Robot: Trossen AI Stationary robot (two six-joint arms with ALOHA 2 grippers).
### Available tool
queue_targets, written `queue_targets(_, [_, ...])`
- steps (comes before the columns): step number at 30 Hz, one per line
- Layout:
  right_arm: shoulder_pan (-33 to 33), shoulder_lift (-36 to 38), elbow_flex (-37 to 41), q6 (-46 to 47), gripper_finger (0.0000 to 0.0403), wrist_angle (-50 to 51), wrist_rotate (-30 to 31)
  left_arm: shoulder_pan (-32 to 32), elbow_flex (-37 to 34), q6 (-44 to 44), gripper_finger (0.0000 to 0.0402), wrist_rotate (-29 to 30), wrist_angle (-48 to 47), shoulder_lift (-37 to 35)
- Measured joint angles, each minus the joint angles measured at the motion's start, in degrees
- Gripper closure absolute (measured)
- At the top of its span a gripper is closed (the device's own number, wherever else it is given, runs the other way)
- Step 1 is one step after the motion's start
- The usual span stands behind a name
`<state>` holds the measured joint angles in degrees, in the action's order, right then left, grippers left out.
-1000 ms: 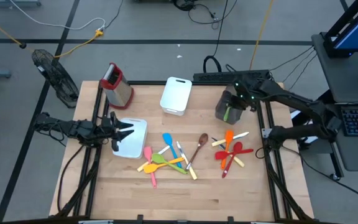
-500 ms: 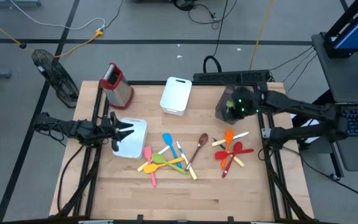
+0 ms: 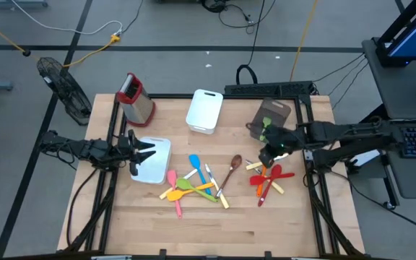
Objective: Pick & Place Kitchen Items
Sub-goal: Put the yellow spatula into the black bin
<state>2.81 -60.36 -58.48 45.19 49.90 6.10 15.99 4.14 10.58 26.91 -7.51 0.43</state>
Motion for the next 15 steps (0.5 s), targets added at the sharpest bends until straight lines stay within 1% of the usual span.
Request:
queue_targets(5, [6.3,-0.2,0.0,0.2,0.0402,-1.1,0.4,0.0,0.0,-0.2,0.0261,0.0,0.0,0.0])
queue_targets(7, [8.8,-0.2,0.0,0.0,0.0402,-1.6,2.1,0.0,0.0,-0.4,0.0261,0.0,0.0,0.0])
queue_targets(10, [12.6,-0.2,0.0,-1.6,0.0402,-2.0,5.0,0.0,0.0,-0.4,0.0261,0.1,0.0,0.0])
queue_targets(15, [19.3,0.0,1.8,-2.0,0.0402,-3.5,13.0,0.0,0.0,-0.4,0.0261,0.1,0.1,0.0])
